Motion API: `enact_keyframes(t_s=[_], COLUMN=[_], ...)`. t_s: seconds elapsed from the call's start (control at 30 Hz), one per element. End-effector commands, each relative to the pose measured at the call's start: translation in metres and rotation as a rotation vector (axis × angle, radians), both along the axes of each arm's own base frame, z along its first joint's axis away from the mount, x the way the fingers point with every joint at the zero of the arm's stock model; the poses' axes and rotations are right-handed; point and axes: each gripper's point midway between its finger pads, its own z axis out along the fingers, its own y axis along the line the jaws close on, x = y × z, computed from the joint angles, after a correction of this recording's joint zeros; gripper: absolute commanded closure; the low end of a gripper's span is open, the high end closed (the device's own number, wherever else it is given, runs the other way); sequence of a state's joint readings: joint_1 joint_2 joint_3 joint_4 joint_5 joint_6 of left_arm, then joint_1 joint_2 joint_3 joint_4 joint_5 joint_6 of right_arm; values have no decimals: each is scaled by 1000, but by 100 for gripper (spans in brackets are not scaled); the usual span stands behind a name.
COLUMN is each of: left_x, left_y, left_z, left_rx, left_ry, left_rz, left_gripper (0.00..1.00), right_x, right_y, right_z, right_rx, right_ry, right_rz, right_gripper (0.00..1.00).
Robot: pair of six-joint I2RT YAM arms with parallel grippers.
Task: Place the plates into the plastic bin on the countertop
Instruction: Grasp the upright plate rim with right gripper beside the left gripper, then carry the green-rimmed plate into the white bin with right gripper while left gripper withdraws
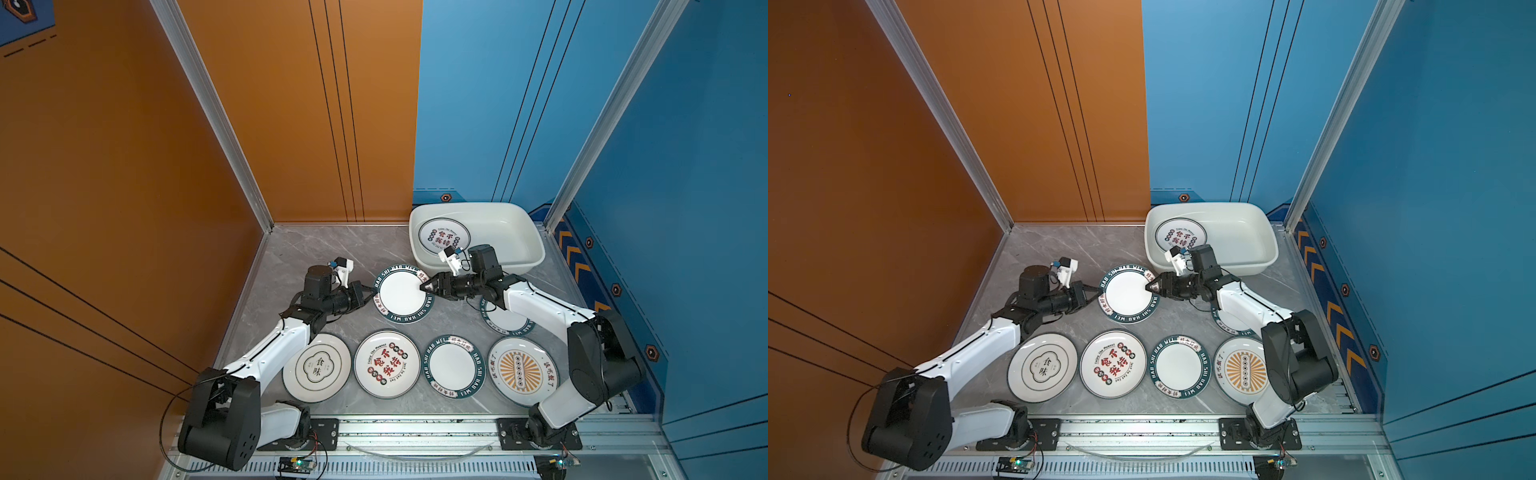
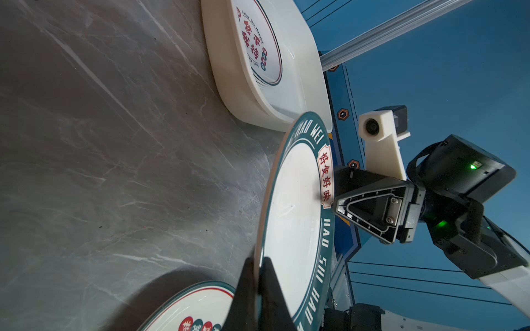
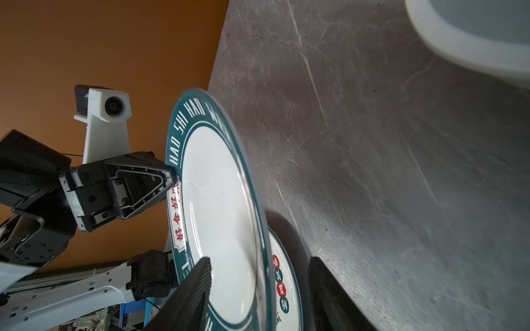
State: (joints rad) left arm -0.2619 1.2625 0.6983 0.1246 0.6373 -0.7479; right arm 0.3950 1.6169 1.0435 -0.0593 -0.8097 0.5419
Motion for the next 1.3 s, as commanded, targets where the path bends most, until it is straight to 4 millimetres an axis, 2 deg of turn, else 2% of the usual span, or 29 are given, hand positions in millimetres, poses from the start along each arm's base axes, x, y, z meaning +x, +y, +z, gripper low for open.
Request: enact_keyframes(t_s=[0.0, 0.2, 0.4, 0.57, 0.73, 0.8, 0.9, 1.03, 1.1, 1.17, 1.2, 1.27], left_x=[3, 5, 8, 11, 12, 12, 11, 11, 10, 8, 7, 5], left_y=[-13, -22, -23, -27, -28, -27, -26, -24, -22, -17, -14, -8], left_z=[23, 21, 16, 9, 5, 4, 6, 3, 0, -6, -9, -11], left_rx=[-14, -11, 9, 17, 23, 26, 34, 56, 77, 124, 143, 162], left_ry=[-75, -73, -66, -49, -43, -43, -56, -64, -66, -63, -65, -76], left_rz=[-45, -65, -78, -94, -96, -95, -87, -81, -79, -65, -55, -27], left_gripper=[100, 100, 100, 100, 98, 84, 70, 48, 32, 9, 0, 2], right_x=[6, 7, 2, -4, -9, -7, -2, 14, 27, 42, 49, 66], right_y=[10, 10, 10, 9, 0, -9, -25, -60, -83, -110, -122, -150], right_z=[6, 4, 0, -1, 3, 7, 21, 48, 63, 75, 79, 89], right_rx=[36, 54, 64, 65, 38, 27, 31, 24, 24, 22, 17, -9], right_ry=[-21, -4, 15, 23, 17, 11, -11, -51, -67, -82, -84, -104], right_rz=[2, -12, 12, 27, 28, 3, -49, -149, -226, -319, -364, -463], right_gripper=[47, 72, 88, 98, 100, 100, 100, 100, 100, 100, 100, 100])
